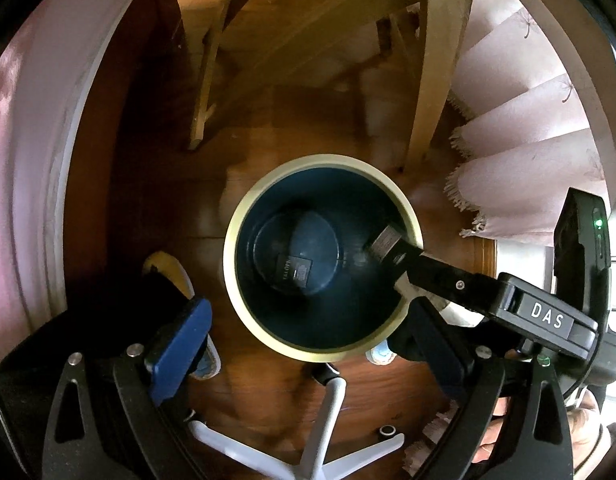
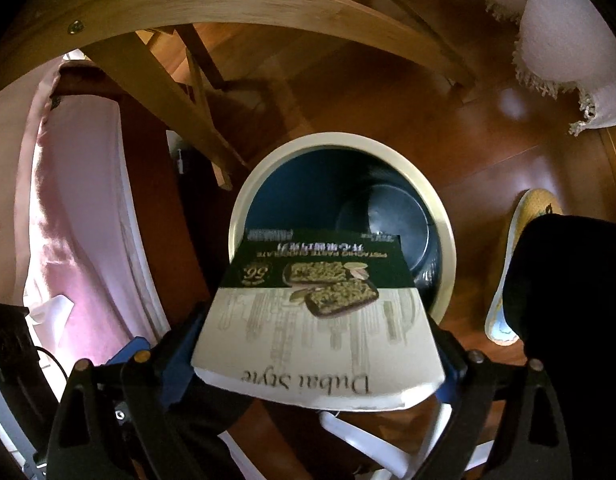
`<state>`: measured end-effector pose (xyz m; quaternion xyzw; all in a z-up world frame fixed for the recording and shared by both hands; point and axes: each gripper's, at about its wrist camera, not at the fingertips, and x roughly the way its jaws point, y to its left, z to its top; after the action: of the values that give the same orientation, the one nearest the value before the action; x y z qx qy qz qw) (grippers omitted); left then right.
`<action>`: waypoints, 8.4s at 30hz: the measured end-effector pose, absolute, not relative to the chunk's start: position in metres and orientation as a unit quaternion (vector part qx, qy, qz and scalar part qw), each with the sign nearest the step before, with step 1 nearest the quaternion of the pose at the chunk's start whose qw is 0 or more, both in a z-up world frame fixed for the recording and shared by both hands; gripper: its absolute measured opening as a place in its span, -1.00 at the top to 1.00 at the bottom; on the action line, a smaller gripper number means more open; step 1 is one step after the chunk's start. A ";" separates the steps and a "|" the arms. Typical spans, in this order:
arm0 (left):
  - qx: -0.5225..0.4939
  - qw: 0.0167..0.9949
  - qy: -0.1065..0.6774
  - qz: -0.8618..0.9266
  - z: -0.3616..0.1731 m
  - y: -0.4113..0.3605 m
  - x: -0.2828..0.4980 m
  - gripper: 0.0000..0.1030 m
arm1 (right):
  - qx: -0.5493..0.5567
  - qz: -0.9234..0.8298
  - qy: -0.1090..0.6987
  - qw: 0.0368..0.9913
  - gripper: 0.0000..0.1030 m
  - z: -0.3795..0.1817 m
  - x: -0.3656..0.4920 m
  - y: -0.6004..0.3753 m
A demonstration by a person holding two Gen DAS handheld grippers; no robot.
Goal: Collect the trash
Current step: 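Open the left tool over the bin while the right tool releases the green box, then raise both empty tools back up toward the table, then grasp the yellow crumpled wrapper with the right tool while the left grasps the B.Duck carton, then carry the wrapper and carton down toward the trash bin with both tools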
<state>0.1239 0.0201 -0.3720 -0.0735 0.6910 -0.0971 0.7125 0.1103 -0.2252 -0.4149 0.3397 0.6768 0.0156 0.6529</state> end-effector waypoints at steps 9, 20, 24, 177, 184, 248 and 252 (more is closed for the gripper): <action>-0.076 0.711 0.693 -0.094 -0.371 0.021 0.125 -0.90 | 0.332 0.026 0.677 0.657 -0.85 -0.413 0.111 -0.223; -0.061 0.709 0.697 -0.088 -0.376 0.019 0.125 -0.90 | 0.336 0.045 0.671 0.659 -0.86 -0.408 0.110 -0.215; -0.047 0.704 0.704 -0.083 -0.383 0.017 0.125 -0.90 | 0.346 0.052 0.667 0.658 -0.86 -0.406 0.110 -0.215; -0.091 0.833 0.530 -0.128 -0.039 0.072 0.341 -0.78 | 0.071 0.159 0.456 0.873 0.08 -0.049 0.299 -0.164; -0.106 0.837 0.531 -0.077 -0.039 0.064 0.371 -0.84 | 0.072 0.114 0.415 0.900 0.08 -0.024 0.323 -0.189; 0.010 0.836 0.522 -0.170 -0.164 0.021 0.044 -0.11 | 0.049 0.114 0.487 0.864 0.09 -0.142 0.032 -0.173; 0.004 0.841 0.520 -0.148 -0.202 0.025 0.051 -0.11 | 0.055 0.096 0.514 0.850 0.09 -0.180 0.039 -0.175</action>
<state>0.0512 0.0249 -0.2018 0.0043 0.5199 -0.1479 0.8413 0.0389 -0.1755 -0.1802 0.0555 0.5143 0.0963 0.8504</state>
